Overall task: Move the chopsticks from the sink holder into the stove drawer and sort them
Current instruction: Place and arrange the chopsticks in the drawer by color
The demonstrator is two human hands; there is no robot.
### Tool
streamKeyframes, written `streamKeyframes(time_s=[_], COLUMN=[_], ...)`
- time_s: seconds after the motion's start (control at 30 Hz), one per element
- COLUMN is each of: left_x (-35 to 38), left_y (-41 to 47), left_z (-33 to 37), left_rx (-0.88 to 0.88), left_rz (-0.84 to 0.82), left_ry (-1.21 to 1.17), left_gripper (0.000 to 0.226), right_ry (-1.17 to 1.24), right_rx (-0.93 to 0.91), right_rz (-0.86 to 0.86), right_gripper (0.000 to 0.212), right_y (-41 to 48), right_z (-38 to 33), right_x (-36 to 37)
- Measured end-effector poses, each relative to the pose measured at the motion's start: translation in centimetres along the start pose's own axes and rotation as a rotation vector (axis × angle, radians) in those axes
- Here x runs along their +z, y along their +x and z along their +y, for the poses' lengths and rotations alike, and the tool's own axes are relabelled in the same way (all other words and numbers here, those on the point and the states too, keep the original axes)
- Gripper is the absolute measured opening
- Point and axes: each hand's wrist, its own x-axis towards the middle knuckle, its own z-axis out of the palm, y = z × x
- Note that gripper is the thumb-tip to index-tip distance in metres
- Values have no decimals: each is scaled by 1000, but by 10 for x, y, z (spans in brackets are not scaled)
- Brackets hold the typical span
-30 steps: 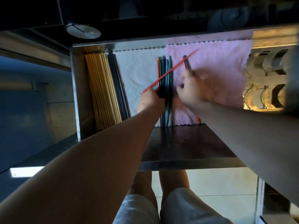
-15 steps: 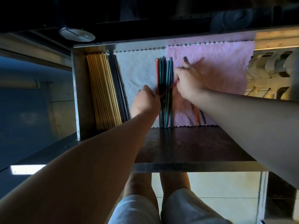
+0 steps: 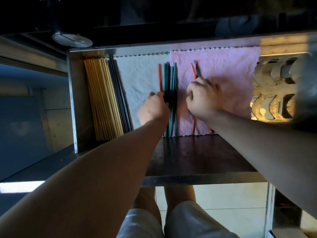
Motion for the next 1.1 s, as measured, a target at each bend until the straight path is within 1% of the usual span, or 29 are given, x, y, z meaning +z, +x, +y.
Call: streamKeyframes(time_s=[0.07, 0.13, 0.23, 0.33, 0.5, 0.6, 0.73, 0.8, 0.87, 1.1], left_x=[1, 2, 2, 0, -4, -10, -20, -22, -23, -30], left_y=[2, 4, 9, 12, 11, 8, 4, 1, -2, -10], left_z=[2, 4, 6, 7, 5, -1, -14, -22, -30, -41], left_rx=[-49, -104, -155, -172, -203, -209, -195, -202, -222, -270], left_rz=[-19, -61, -127, -172, -204, -186, -132, -107, -75, -37], left_ry=[39, 24, -74, -159, -271, -356, -430, -493, -571, -619], left_gripper=[27, 29, 26, 20, 19, 14, 12, 13, 11, 13], right_ry=[64, 126, 273, 414, 435, 473, 487, 459, 379, 0], right_rx=[32, 55, 87, 122, 190, 209, 254, 259, 257, 296], right_rz=[5, 2, 14, -47, -99, -108, -121, -106, -90, -79], right_gripper=[13, 12, 14, 16, 20, 25, 19, 16, 16, 24], right_y=[-3, -6, -6, -5, -7, -4, 1, 5, 8, 19], right_z=[-3, -7, -10, -15, -27, -35, -46, -50, -55, -72], right_x=[3, 5, 6, 8, 9, 14, 25, 27, 27, 30])
